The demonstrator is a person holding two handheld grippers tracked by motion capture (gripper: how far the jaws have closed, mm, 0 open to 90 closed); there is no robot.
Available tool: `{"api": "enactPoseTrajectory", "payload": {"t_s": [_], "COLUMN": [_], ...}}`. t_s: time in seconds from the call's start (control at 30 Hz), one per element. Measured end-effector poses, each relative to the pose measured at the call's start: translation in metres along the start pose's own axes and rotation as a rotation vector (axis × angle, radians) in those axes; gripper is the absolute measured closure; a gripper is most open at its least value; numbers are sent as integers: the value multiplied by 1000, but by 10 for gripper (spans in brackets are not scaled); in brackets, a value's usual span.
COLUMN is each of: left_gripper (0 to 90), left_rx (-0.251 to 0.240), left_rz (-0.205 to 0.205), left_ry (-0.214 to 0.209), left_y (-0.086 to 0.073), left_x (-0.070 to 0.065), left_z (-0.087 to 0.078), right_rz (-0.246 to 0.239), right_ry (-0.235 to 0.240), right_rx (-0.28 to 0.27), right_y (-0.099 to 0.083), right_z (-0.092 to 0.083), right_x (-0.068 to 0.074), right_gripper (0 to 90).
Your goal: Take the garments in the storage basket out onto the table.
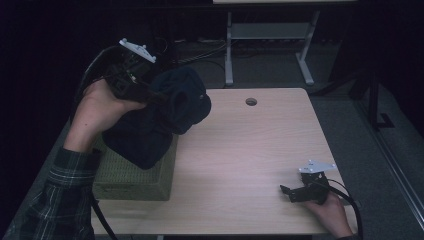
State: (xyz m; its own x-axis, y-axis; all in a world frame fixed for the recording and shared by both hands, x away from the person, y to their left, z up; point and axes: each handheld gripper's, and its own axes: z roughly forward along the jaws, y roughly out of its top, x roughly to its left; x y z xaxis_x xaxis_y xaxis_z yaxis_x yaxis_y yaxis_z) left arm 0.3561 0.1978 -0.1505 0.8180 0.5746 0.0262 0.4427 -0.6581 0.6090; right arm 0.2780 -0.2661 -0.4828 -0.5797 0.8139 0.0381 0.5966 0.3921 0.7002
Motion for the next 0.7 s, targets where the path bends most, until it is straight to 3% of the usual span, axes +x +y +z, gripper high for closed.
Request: {"api": "enactPoseTrajectory", "payload": {"t_s": [0.4,0.7], "left_gripper": [792,792], "left_rx": [-17,-27], "left_rz": [67,103], "left_ry": [-45,-101], "left_y": [29,47], "left_x": [-18,-35], "left_z": [7,27], "right_rz": [1,-1], "right_ry": [-1,0], "right_rx": [0,1], "right_y": [0,0], "right_z": [0,0], "right_x": [0,0], "right_gripper": [15,15]}}
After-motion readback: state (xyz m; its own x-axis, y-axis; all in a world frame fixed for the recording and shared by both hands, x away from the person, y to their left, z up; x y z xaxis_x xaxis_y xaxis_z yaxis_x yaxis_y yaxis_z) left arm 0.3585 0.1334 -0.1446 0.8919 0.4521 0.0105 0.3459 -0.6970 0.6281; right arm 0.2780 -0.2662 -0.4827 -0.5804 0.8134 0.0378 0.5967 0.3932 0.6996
